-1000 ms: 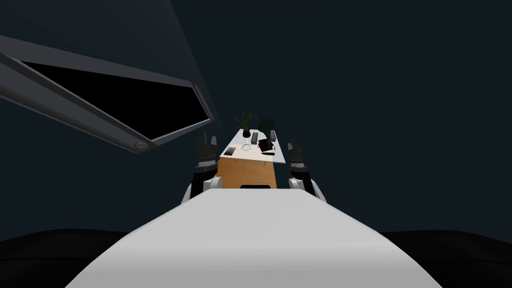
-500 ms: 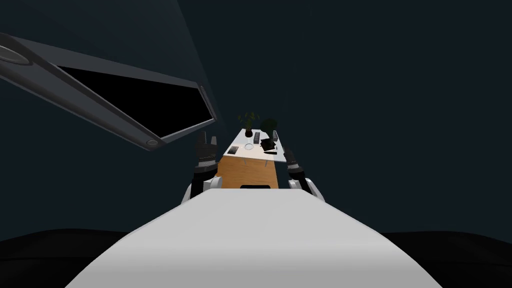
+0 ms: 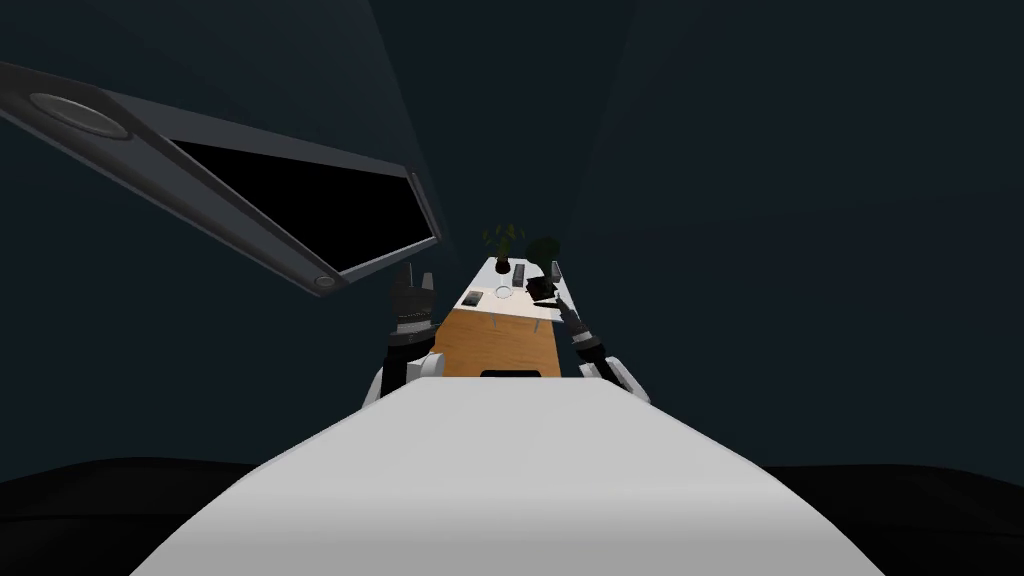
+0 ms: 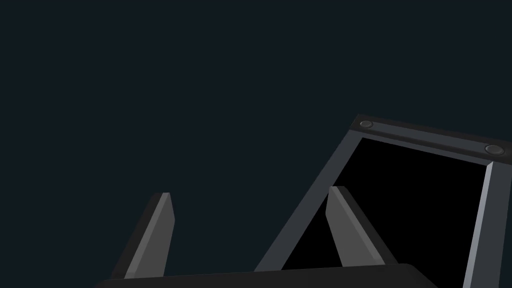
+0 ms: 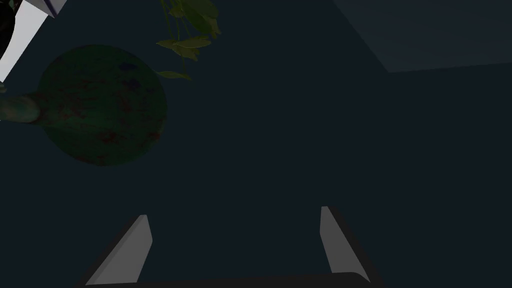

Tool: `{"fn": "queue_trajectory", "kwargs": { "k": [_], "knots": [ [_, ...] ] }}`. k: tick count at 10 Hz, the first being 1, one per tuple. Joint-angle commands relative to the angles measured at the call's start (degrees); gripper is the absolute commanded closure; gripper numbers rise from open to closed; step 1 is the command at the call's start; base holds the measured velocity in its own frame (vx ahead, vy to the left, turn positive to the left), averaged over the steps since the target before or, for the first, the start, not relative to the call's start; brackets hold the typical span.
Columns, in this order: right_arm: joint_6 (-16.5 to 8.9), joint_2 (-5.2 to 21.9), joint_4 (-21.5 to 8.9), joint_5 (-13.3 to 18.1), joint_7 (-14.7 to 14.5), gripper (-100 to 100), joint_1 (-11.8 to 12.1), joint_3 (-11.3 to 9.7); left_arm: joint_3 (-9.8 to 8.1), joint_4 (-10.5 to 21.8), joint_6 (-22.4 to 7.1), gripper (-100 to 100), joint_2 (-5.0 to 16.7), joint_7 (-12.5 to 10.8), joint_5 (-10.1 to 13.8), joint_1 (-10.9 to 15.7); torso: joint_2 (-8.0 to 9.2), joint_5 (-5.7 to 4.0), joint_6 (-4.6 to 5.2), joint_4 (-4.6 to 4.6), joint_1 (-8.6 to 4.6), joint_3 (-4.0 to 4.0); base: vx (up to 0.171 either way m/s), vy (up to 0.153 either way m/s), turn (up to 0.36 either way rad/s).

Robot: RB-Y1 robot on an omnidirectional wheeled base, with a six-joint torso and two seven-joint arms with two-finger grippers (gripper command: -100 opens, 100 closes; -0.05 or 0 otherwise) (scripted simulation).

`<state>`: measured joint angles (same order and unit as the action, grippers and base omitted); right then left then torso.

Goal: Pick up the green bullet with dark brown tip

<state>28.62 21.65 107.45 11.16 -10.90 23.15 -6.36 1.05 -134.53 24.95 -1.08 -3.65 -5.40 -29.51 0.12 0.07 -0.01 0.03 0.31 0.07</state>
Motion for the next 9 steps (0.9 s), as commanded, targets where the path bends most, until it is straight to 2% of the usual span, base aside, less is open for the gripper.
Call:
{"fn": "queue_trajectory", "kwargs": {
  "k": [1,2,3,4,5,6,7,8,9],
  "knots": [
    [-0.3,0.9,-2.0,1.1,-0.5,-100,-0.4,-0.6,0.0,0.0,0.0,0,0.0,0.0,0.0,0.0,0.0,0.0,0.0,0.0,0.0,0.0,-0.031,0.07,0.035],
    [-0.4,2.9,-4.4,3.2,-1.4,-100,-0.9,-1.7,0.0,0.0,0.0,0,0.0,0.0,0.0,0.0,-0.01,0.0,0.01,0.0,-0.05,0.0,-0.029,0.075,0.083],
    [-0.4,2.9,-5.3,3.2,-1.4,-100,-0.9,-1.7,0.0,0.0,0.0,0,0.0,0.0,0.0,0.0,-0.02,-0.01,0.0,0.0,-0.04,-0.01,-0.019,0.059,0.042],
    [-0.4,4.8,-7.4,5.4,-2.3,-100,-1.5,-2.7,0.0,0.0,0.0,0,0.0,0.0,0.0,0.0,-0.04,-0.01,0.02,-0.01,-0.1,-0.02,-0.016,0.08,0.096],
    [-0.4,4.8,-8.9,5.4,-2.3,-100,-1.5,-2.7,0.0,0.0,0.0,0,0.0,0.0,0.0,0.0,-0.06,-0.01,0.0,-0.01,-0.04,-0.03,-0.016,0.066,0.051],
    [-0.5,6.8,-10.6,7.6,-3.2,-100,-2.1,-3.8,0.0,0.0,0.0,0,0.0,0.0,0.0,0.0,-0.06,-0.01,0.02,-0.01,-0.09,-0.03,-0.014,0.085,0.119],
    [-0.5,6.8,-12.5,7.6,-3.2,-100,-2.1,-3.8,0.0,0.0,0.0,0,0.0,0.0,0.0,0.0,-0.07,0.0,0.0,-0.01,-0.02,-0.04,-0.01,0.07,0.049],
    [-0.6,8.6,-14.9,9.9,-4.3,-100,-2.7,-4.9,0.0,0.0,0.0,0,0.0,0.0,0.0,0.0,-0.09,0.0,0.02,-0.02,-0.07,-0.05,-0.01,0.091,0.113],
    [-0.6,8.6,-16.3,9.9,-4.3,-100,-2.7,-4.9,0.0,0.0,0.0,0,0.0,0.0,0.0,0.0,-0.09,0.0,0.0,-0.02,-0.01,-0.05,-0.007,0.077,0.06]
  ]
}}
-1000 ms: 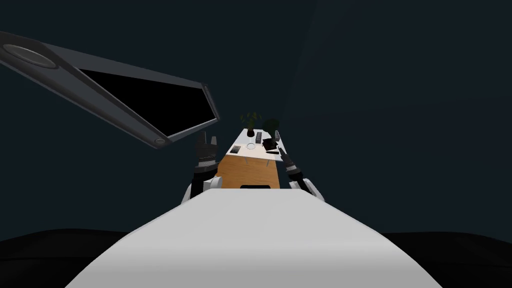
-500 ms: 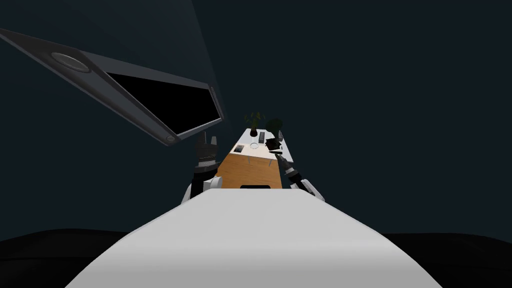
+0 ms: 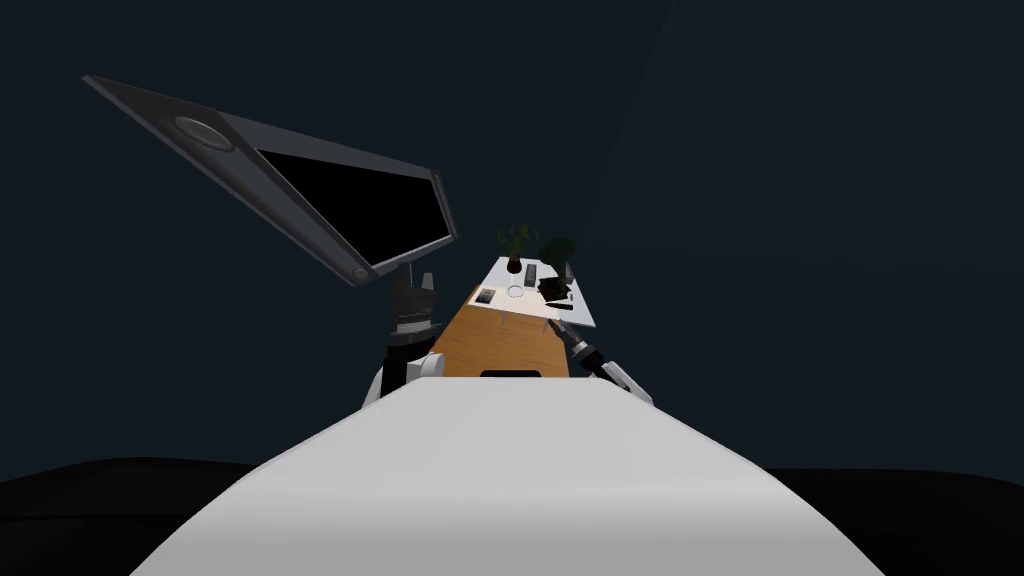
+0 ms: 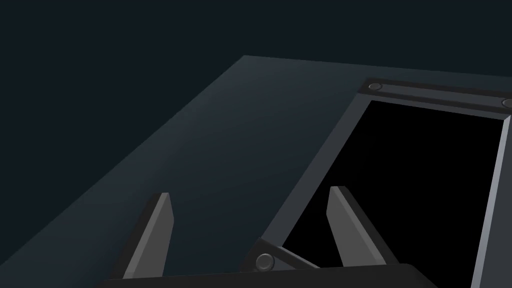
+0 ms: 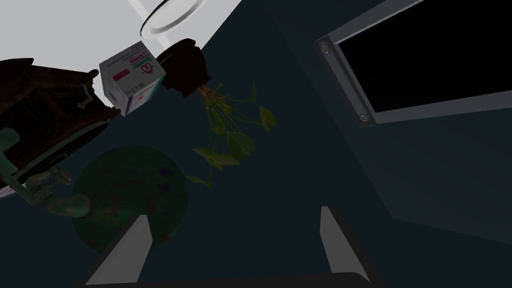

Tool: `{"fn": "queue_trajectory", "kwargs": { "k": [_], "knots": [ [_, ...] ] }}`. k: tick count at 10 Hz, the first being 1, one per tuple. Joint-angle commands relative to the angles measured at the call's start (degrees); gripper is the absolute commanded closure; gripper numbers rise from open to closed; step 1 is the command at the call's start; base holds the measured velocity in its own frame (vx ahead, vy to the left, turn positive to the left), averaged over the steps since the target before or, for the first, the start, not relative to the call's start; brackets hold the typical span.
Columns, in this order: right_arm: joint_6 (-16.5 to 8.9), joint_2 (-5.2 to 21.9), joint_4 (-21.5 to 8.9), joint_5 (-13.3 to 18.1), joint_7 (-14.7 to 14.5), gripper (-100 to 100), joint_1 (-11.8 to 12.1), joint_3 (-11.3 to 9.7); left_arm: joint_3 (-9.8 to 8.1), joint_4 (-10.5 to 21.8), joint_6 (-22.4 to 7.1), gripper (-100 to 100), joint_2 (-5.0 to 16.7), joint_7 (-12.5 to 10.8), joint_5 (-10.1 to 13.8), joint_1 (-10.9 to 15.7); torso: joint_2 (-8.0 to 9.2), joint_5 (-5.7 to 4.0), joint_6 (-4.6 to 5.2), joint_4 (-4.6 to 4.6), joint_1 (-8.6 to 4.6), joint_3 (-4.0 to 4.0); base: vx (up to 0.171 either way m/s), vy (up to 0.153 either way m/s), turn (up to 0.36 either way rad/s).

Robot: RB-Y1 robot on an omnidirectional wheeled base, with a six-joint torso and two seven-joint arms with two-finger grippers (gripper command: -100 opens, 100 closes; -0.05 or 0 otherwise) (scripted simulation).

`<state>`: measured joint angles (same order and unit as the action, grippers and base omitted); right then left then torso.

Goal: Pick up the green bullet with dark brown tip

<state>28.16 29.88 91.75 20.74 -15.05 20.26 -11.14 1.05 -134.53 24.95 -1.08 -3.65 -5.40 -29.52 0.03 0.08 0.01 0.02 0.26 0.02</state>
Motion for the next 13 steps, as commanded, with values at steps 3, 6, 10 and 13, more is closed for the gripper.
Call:
{"fn": "queue_trajectory", "kwargs": {
  "k": [3,6,10,13],
  "knots": [
    [-0.6,4.0,-6.7,5.0,-2.2,-100,-1.2,-2.3,0.0,0.0,0.0,0,0.0,0.0,0.0,0.0,-0.03,-0.01,0.0,0.0,-0.08,-0.01,0.008,0.067,0.123],
    [-0.8,5.7,-12.4,7.4,-3.3,-100,-2.0,-3.4,0.0,0.0,0.0,0,0.0,0.0,0.0,0.0,-0.18,-0.01,-0.02,-0.03,-0.03,-0.1,0.036,0.065,0.099],
    [-1.4,9.2,-18.4,12.0,-5.6,-100,-3.6,-5.4,-0.01,0.0,0.0,0,0.0,0.0,0.0,0.0,-0.1,-0.04,0.03,-0.03,-0.19,-0.06,0.038,0.046,0.098],
    [-1.7,10.8,-23.8,14.3,-6.7,-100,-4.5,-6.3,0.0,0.0,0.0,0,0.0,0.0,0.0,0.0,-0.25,-0.02,-0.03,-0.04,-0.12,-0.13,0.057,0.043,0.13]
  ]
}}
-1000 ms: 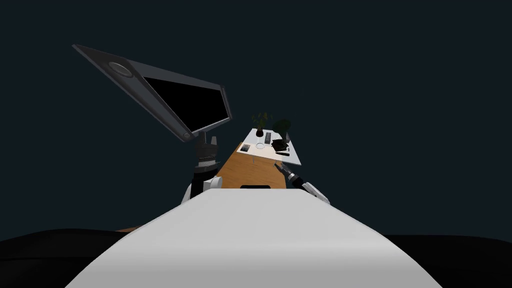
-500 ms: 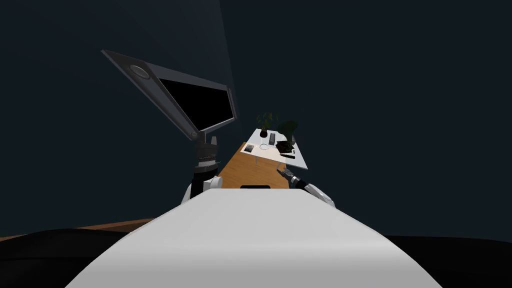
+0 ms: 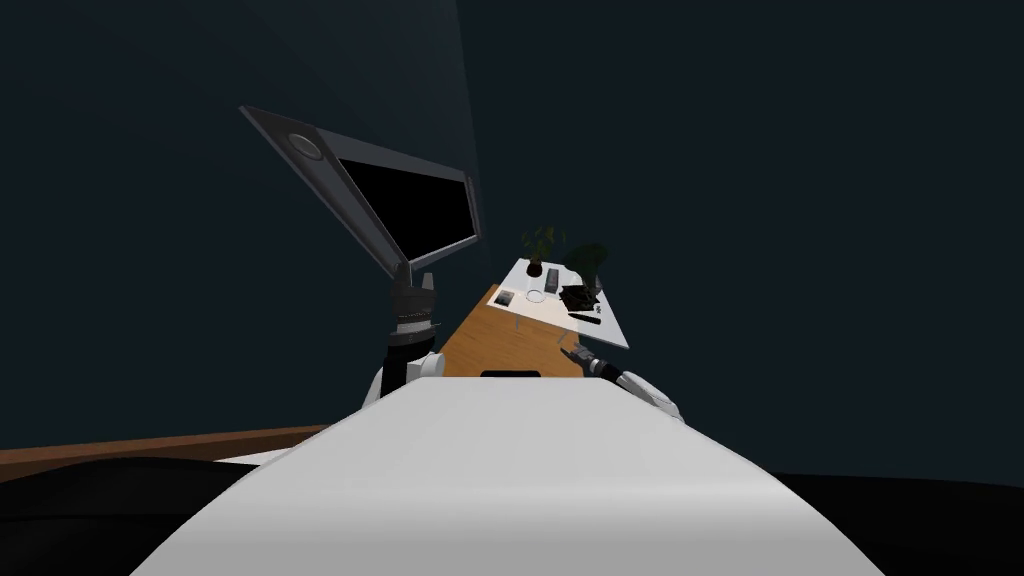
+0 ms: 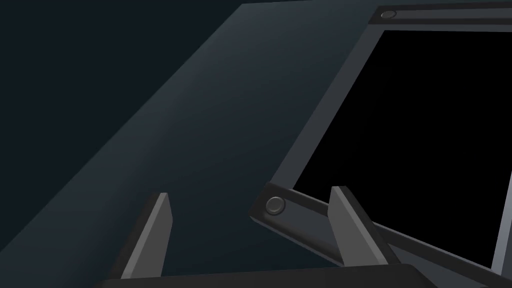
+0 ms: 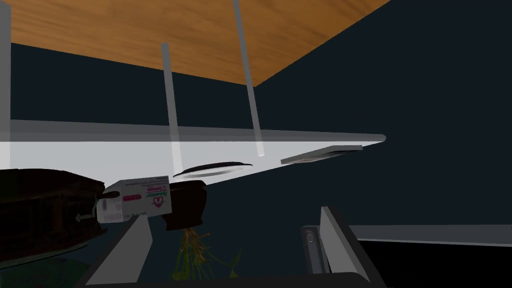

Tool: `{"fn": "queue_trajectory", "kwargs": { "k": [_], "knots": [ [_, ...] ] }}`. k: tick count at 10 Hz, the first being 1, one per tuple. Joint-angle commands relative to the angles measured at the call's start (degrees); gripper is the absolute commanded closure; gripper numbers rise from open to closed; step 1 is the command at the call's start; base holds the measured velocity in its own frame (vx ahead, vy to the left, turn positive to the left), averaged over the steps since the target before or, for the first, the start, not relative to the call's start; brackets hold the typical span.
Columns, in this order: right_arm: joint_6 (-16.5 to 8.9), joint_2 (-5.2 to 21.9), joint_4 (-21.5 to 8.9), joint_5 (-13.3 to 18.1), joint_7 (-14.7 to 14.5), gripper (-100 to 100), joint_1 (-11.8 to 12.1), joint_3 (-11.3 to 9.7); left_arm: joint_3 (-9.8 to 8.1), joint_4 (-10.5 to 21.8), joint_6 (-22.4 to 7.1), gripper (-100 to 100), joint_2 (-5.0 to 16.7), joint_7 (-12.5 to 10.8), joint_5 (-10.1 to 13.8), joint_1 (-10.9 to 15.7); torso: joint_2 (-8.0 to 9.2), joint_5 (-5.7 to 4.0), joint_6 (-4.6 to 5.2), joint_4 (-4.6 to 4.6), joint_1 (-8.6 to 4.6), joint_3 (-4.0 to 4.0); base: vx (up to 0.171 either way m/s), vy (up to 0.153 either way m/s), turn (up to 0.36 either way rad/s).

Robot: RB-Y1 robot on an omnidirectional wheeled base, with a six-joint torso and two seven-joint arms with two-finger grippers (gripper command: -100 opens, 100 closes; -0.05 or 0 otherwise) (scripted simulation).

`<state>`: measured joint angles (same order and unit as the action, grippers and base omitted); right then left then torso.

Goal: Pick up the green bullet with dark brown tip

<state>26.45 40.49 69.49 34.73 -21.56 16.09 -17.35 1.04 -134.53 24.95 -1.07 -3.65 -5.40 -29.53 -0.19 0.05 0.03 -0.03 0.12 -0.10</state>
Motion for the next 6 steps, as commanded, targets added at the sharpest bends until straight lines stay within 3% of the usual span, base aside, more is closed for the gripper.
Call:
{"fn": "queue_trajectory", "kwargs": {
  "k": [1,2,4,5,6],
  "knots": [
    [0.0,0.2,-1.9,0.3,-0.2,-100,-0.3,-0.1,0.0,0.0,0.0,0,0.0,0.0,0.0,0.0,0.0,0.0,0.0,0.0,0.0,0.0,0.02,0.017,-0.029],
    [-0.3,1.7,-3.3,2.5,-1.3,-100,-1.2,-1.1,0.0,0.0,0.0,0,0.0,0.0,0.0,0.0,0.12,-0.01,0.01,0.02,-0.07,0.07,0.039,0.037,0.17],
    [-0.3,1.7,-5.7,2.5,-1.3,-100,-1.2,-1.1,0.0,0.0,0.0,0,0.0,0.0,0.0,0.0,0.04,-0.01,0.0,0.01,-0.04,0.03,0.039,0.019,0.053],
    [-0.7,3.2,-7.3,4.7,-2.4,-100,-2.0,-1.9,0.0,0.0,0.0,0,0.0,0.0,0.0,0.0,0.12,-0.02,0.02,0.02,-0.09,0.06,0.052,0.032,0.21],
    [-0.7,3.2,-8.5,4.7,-2.4,-100,-2.0,-1.9,0.0,0.0,0.0,0,0.0,0.0,0.0,0.0,0.04,-0.01,-0.05,0.02,-0.04,0.03,0.058,0.026,0.092]
  ]
}}
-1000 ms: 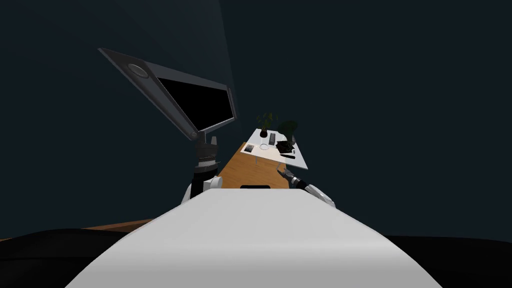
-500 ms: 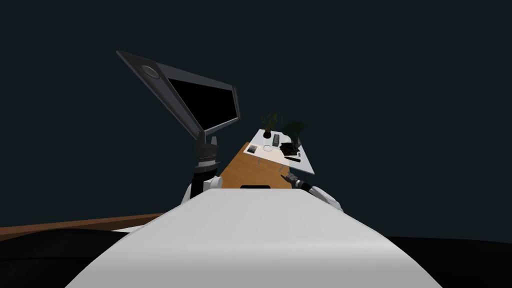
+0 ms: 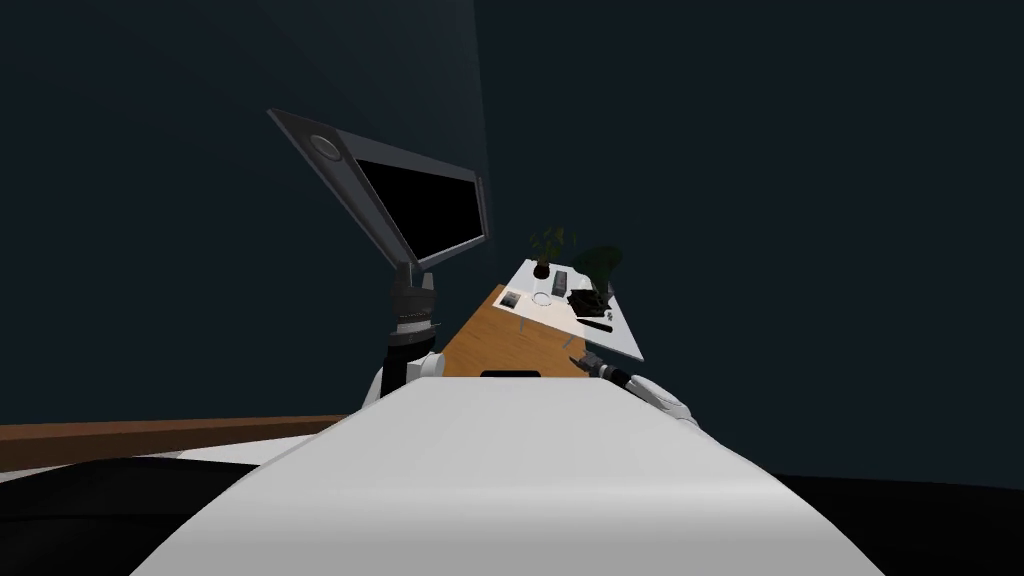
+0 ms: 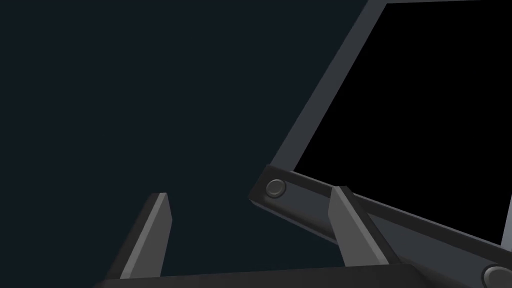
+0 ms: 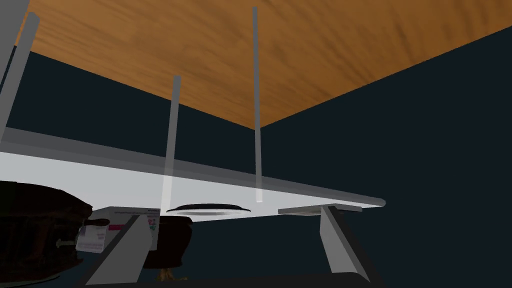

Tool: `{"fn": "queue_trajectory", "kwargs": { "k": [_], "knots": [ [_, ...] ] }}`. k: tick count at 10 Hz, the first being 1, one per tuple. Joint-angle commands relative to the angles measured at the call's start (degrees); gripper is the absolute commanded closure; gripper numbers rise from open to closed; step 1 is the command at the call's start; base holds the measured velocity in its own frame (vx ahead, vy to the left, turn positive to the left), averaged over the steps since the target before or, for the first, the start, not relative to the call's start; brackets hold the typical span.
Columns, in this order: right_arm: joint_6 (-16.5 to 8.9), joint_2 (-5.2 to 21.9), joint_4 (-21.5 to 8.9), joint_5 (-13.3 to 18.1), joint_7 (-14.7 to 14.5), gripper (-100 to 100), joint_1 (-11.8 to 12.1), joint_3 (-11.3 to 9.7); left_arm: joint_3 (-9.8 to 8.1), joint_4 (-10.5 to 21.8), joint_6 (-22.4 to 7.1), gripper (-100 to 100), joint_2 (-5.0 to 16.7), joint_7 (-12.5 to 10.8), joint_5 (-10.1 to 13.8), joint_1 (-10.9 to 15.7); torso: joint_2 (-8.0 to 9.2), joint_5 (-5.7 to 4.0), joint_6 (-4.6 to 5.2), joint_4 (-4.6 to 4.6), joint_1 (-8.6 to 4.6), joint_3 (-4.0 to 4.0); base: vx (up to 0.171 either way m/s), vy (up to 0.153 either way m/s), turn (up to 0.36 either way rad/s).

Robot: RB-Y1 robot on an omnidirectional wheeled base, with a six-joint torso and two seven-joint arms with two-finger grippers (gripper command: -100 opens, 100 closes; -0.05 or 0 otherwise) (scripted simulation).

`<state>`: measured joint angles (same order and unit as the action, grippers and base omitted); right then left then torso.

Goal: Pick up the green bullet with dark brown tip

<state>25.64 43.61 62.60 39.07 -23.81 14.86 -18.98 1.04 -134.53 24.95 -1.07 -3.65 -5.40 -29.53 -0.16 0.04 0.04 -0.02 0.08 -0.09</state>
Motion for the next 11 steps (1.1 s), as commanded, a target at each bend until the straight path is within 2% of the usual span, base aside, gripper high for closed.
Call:
{"fn": "queue_trajectory", "kwargs": {
  "k": [1,2,3,4,5,6,7,8,9,10,11],
  "knots": [
    [0.1,0.1,-2.5,0.4,-0.1,-100,-0.8,-0.3,0.0,0.0,0.0,0,0.0,0.0,0.0,0.0,0.0,0.0,0.0,0.0,0.0,0.0,0.028,0.009,-0.03],
    [-0.3,1.4,-4.1,2.4,-1.2,-100,-1.6,-1.1,0.0,0.0,0.0,0,0.0,0.0,0.0,0.0,0.08,-0.01,0.01,0.01,-0.05,0.04,0.048,0.015,0.182],
    [-0.3,1.4,-6.0,2.4,-1.2,-100,-1.6,-1.1,0.0,0.0,0.0,0,0.0,0.0,0.0,0.0,0.01,-0.01,-0.05,0.02,-0.05,0.02,0.051,0.014,0.116],
    [-0.7,2.7,-7.7,4.4,-2.2,-100,-2.5,-1.8,0.0,0.0,0.0,0,0.0,0.0,0.0,0.0,0.02,-0.01,0.0,0.0,-0.04,0.01,0.073,0.035,0.172],
    [-0.7,2.7,-9.5,4.4,-2.2,-100,-2.5,-1.8,0.0,0.0,0.0,0,0.0,0.0,0.0,0.0,-0.06,0.0,-0.04,0.0,0.02,-0.03,0.065,0.026,0.096],
    [-1.1,3.9,-11.2,6.3,-3.2,-100,-3.2,-2.5,0.0,0.0,0.0,0,0.0,0.0,0.0,0.0,-0.03,0.01,0.0,-0.01,0.01,-0.02,0.063,0.022,0.203],
    [-1.1,3.9,-12.7,6.3,-3.2,-100,-3.2,-2.5,0.0,0.0,0.0,0,0.0,0.0,0.0,0.0,-0.05,0.0,-0.05,0.0,0.0,-0.03,0.061,0.008,0.088],
    [-1.1,3.9,-12.8,6.3,-3.2,-100,-3.2,-2.5,0.0,0.0,0.0,0,0.0,0.0,0.0,0.0,-0.02,0.0,0.01,-0.01,-0.04,-0.01,0.028,0.0,-0.036],
    [-1.5,5.1,-15.0,8.1,-4.2,-100,-3.9,-3.2,0.0,0.0,0.0,0,0.0,0.0,0.0,0.0,0.08,-0.02,0.02,0.01,-0.06,0.04,0.043,0.014,0.135],
    [-1.5,5.1,-15.9,8.1,-4.2,-100,-3.9,-3.2,0.0,0.0,0.0,0,0.0,0.0,0.0,0.0,0.04,-0.01,-0.03,0.02,-0.03,0.03,0.044,0.01,0.124],
    [-1.9,6.3,-17.9,9.7,-5.1,-100,-4.6,-3.9,0.0,0.0,0.0,0,0.0,0.0,0.0,0.0,0.06,-0.01,0.0,0.01,-0.04,0.03,0.055,0.011,0.154]
  ]
}}
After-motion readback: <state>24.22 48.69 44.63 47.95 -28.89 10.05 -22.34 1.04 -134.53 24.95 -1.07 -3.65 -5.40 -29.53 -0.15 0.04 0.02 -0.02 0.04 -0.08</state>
